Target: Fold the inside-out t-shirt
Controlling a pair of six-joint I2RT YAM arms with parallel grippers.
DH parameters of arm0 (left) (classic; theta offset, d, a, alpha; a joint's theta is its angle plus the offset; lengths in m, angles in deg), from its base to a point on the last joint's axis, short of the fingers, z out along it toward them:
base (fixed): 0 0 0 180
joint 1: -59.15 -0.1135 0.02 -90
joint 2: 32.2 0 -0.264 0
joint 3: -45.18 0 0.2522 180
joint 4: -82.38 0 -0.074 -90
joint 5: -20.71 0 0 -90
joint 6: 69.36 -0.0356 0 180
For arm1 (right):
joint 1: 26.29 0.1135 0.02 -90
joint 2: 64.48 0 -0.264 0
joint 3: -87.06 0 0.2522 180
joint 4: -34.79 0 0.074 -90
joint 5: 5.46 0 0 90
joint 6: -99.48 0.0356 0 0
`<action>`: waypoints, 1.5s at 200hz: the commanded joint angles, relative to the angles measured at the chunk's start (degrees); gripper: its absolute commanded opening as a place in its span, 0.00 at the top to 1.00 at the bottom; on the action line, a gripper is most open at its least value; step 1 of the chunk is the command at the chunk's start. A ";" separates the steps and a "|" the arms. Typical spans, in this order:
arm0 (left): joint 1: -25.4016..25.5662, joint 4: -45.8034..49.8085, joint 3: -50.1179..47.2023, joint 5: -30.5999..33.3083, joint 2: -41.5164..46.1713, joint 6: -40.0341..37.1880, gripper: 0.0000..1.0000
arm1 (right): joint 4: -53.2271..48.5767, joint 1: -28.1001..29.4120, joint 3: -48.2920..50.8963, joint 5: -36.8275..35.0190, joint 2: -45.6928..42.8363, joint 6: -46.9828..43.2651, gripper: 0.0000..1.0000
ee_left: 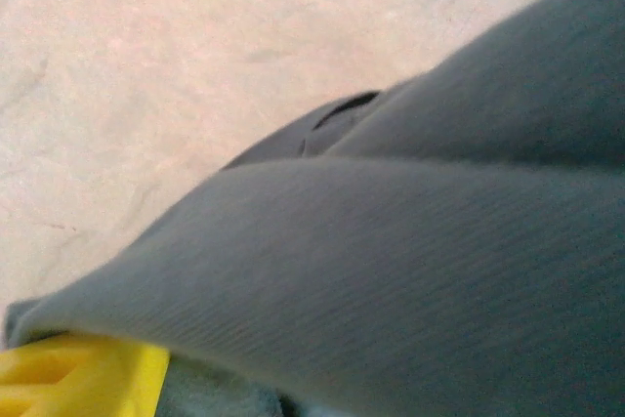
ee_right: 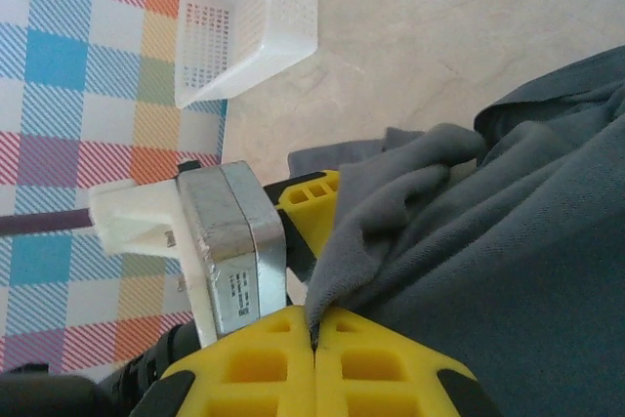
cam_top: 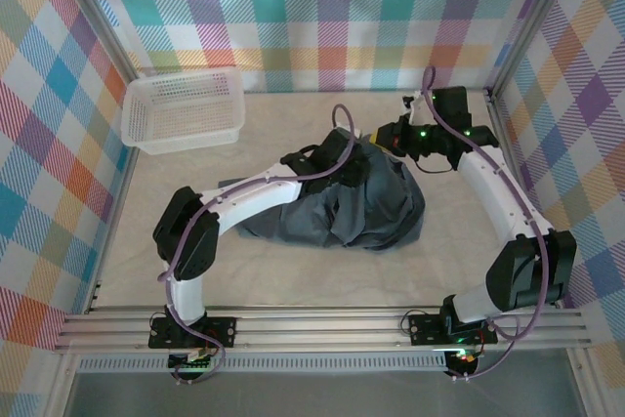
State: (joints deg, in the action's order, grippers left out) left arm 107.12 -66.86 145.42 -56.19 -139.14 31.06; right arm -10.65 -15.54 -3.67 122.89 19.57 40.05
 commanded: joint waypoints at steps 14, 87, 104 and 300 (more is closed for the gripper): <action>-4.06 -6.98 -8.77 -19.76 11.15 -3.42 0.20 | -2.32 -0.38 -2.48 3.21 0.63 -3.41 1.00; -7.88 -2.85 -4.20 -27.26 7.58 -7.60 0.15 | -1.19 -0.46 -3.29 5.10 1.13 -0.37 1.00; -8.17 -4.84 -1.55 -30.74 4.46 -7.23 0.14 | -1.57 -0.37 -3.03 4.77 0.51 -0.29 1.00; -16.16 -6.02 -1.27 -53.10 7.67 28.65 1.00 | 14.86 4.89 21.96 -17.28 -16.37 3.43 0.45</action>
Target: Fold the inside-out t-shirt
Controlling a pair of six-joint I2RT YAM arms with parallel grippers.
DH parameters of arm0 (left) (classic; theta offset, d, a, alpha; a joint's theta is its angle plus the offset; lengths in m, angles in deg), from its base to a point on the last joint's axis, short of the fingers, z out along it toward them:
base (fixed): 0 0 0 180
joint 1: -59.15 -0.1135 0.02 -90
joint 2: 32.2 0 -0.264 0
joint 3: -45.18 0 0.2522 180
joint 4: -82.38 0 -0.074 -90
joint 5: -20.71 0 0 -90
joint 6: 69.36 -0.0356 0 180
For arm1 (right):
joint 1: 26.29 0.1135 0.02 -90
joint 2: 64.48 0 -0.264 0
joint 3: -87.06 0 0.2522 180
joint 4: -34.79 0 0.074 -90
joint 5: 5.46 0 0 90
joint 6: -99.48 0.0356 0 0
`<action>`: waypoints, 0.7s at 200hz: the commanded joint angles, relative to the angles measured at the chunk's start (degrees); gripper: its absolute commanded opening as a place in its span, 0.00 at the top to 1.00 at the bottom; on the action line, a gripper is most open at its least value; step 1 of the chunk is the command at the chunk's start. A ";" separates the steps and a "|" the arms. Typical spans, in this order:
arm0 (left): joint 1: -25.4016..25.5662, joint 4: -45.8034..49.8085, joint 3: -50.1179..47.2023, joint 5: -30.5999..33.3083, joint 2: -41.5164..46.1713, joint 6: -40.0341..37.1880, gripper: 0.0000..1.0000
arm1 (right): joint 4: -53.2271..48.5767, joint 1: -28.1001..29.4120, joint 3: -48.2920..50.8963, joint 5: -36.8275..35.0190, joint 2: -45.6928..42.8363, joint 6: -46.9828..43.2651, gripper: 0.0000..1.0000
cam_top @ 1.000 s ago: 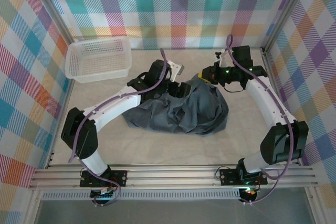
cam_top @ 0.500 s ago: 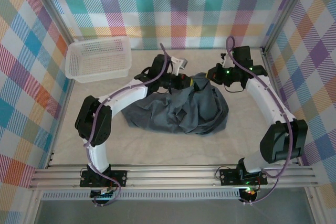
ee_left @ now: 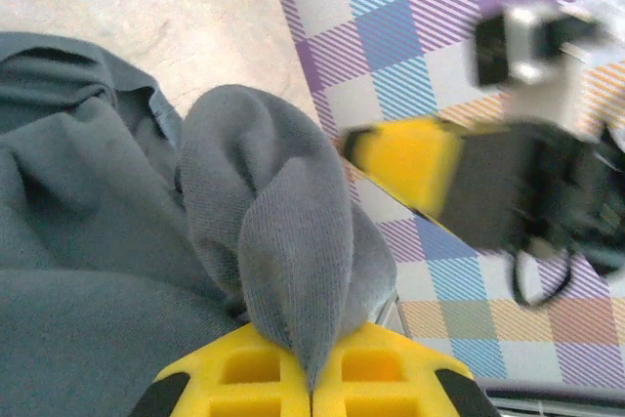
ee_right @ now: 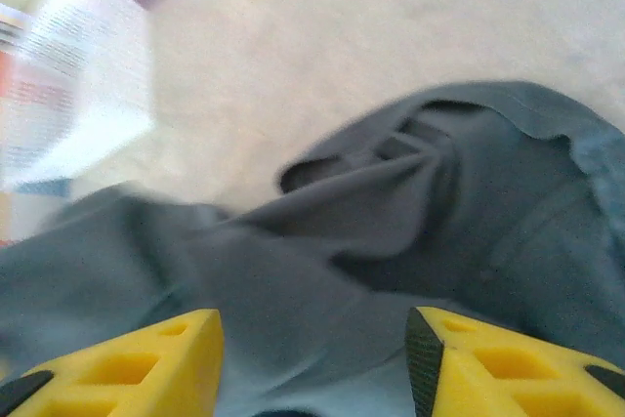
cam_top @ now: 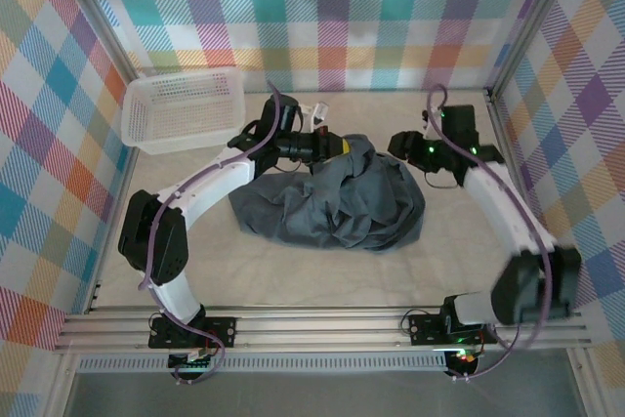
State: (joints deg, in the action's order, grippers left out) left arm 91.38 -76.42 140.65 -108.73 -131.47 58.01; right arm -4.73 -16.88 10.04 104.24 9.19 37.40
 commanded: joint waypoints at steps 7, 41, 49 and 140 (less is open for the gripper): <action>-0.41 3.36 4.06 -1.16 -0.28 2.24 1.00 | 10.23 8.58 9.36 -0.39 -6.33 6.89 0.40; -0.41 0.66 4.67 -2.42 0.66 4.85 1.00 | 13.67 10.72 9.13 -3.37 1.14 12.06 0.24; -0.41 1.10 5.07 -2.45 1.09 4.87 1.00 | 12.45 10.70 7.68 -4.91 3.82 11.37 0.23; -17.94 12.79 -1.44 -0.88 0.65 -7.04 0.77 | 30.75 10.04 3.62 38.35 3.15 9.23 1.00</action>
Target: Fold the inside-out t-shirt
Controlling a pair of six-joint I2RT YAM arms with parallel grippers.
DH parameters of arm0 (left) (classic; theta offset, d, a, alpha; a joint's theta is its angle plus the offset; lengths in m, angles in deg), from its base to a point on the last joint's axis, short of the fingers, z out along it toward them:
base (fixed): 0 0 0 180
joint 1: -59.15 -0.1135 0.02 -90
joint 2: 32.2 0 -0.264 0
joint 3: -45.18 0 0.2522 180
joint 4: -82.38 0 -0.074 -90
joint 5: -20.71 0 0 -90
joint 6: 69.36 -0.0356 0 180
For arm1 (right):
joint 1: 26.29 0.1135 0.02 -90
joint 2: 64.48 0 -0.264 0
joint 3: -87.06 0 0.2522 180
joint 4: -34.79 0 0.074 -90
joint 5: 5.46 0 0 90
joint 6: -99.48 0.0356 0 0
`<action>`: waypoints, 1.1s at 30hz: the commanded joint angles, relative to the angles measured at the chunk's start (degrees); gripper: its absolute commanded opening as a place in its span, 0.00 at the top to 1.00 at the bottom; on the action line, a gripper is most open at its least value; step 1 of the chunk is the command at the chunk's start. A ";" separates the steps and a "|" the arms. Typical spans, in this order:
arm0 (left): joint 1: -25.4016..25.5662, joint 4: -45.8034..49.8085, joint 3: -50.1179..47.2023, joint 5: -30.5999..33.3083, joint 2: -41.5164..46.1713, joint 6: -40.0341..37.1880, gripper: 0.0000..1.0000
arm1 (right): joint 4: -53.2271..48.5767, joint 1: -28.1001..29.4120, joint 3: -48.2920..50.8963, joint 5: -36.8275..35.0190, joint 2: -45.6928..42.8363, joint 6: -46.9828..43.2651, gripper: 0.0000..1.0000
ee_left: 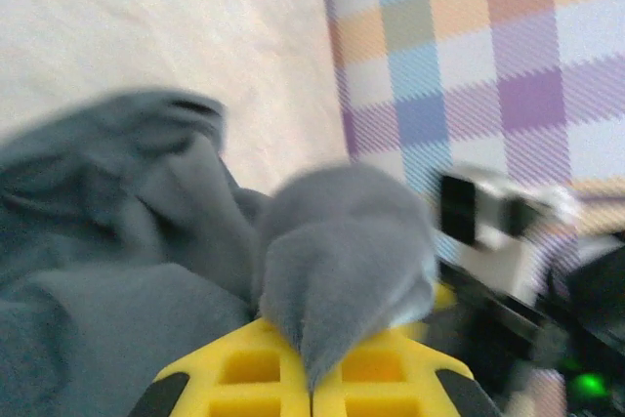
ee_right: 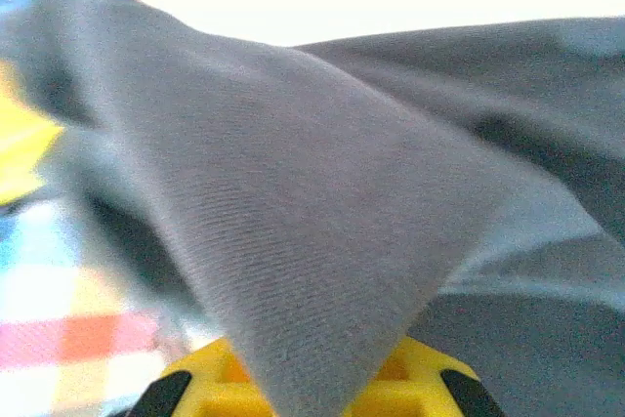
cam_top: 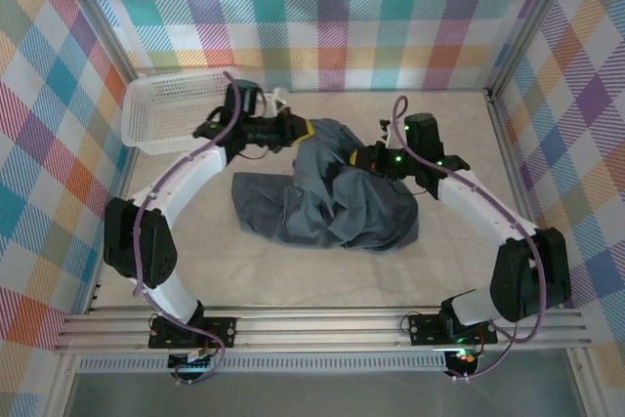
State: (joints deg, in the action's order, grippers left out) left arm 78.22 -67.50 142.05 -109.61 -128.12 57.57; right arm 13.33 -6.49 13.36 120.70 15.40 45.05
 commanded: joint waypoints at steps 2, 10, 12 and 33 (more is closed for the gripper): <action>-4.92 0.29 -4.02 -0.87 -3.16 -5.40 0.69 | 13.18 -0.40 -0.05 24.40 -2.81 1.94 1.00; -4.64 -2.42 -9.81 6.49 5.92 -7.61 0.42 | 13.48 -2.53 0.73 26.32 -1.12 1.76 1.00; -3.29 -1.79 -12.72 8.73 10.28 -7.15 0.44 | 13.65 -2.57 0.40 26.80 0.11 1.77 1.00; 14.57 -37.23 -18.65 13.09 0.48 23.75 0.78 | 6.99 -2.73 -1.63 25.46 1.44 -1.39 1.00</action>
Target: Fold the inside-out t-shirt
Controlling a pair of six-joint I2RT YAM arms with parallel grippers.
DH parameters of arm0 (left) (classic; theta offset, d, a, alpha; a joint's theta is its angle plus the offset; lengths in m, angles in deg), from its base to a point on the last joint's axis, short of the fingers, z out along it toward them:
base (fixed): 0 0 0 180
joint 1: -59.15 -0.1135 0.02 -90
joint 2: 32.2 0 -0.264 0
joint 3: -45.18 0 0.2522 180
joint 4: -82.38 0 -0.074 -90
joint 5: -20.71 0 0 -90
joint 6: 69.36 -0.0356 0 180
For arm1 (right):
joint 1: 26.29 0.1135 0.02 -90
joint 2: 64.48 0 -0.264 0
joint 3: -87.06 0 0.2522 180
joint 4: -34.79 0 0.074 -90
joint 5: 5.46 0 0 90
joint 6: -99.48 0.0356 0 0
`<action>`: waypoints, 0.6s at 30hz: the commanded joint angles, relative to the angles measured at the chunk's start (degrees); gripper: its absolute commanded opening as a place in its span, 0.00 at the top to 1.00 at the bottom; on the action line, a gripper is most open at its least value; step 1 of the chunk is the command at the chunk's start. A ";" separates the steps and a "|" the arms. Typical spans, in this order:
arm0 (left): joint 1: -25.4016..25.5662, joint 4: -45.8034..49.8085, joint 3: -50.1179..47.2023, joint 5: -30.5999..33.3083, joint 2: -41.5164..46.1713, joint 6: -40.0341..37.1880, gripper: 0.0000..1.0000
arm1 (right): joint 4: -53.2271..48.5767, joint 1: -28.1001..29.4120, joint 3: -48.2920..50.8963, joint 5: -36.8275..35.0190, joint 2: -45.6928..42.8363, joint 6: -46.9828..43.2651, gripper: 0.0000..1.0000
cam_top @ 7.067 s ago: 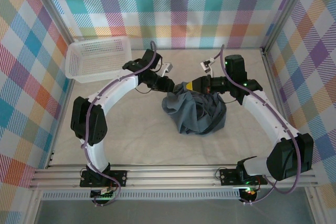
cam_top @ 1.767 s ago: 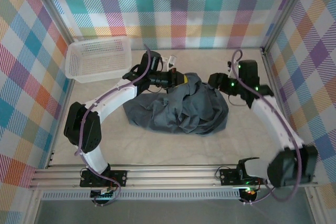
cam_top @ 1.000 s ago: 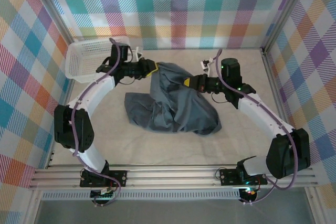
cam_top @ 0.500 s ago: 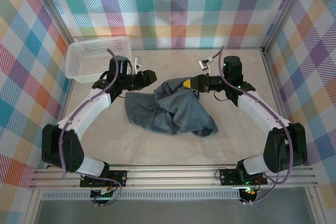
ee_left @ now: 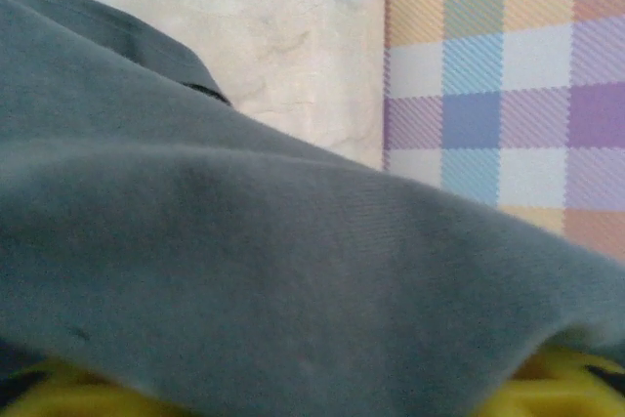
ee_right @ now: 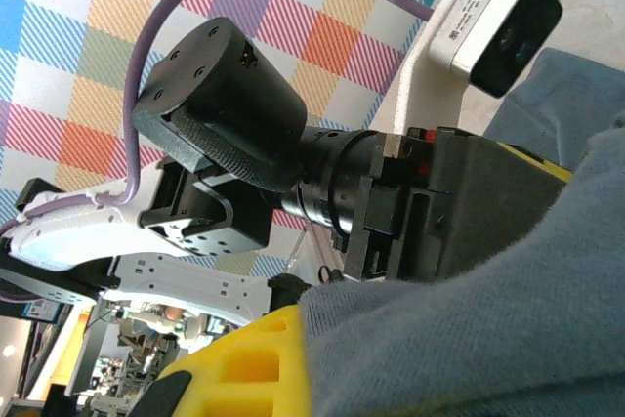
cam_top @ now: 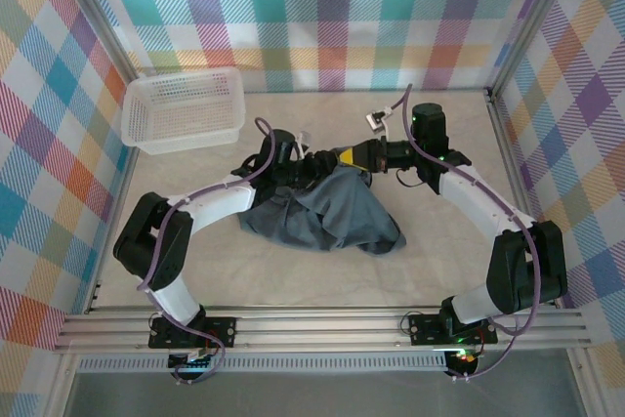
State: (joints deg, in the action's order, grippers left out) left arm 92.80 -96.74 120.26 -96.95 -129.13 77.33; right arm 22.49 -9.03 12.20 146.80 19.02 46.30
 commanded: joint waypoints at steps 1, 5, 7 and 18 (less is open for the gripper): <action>-0.26 -7.22 3.56 0.36 1.98 4.06 0.89 | -4.15 -0.59 -0.42 -2.41 -2.33 -3.53 1.00; -2.58 -2.64 4.14 -1.27 6.65 5.92 1.00 | -13.91 -6.17 0.54 -12.40 -0.46 -9.96 1.00; -3.62 3.55 5.48 -1.84 9.16 6.59 1.00 | -19.69 -7.34 -0.31 -18.61 2.73 -17.55 1.00; -4.21 21.30 13.65 -3.03 10.66 7.42 1.00 | -21.04 -4.93 -0.20 -32.07 1.59 -17.39 0.55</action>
State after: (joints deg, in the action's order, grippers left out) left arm 89.06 -79.98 131.34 -99.77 -119.14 83.71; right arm 3.80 -14.95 11.63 123.78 28.47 31.35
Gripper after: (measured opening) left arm 0.054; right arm 0.422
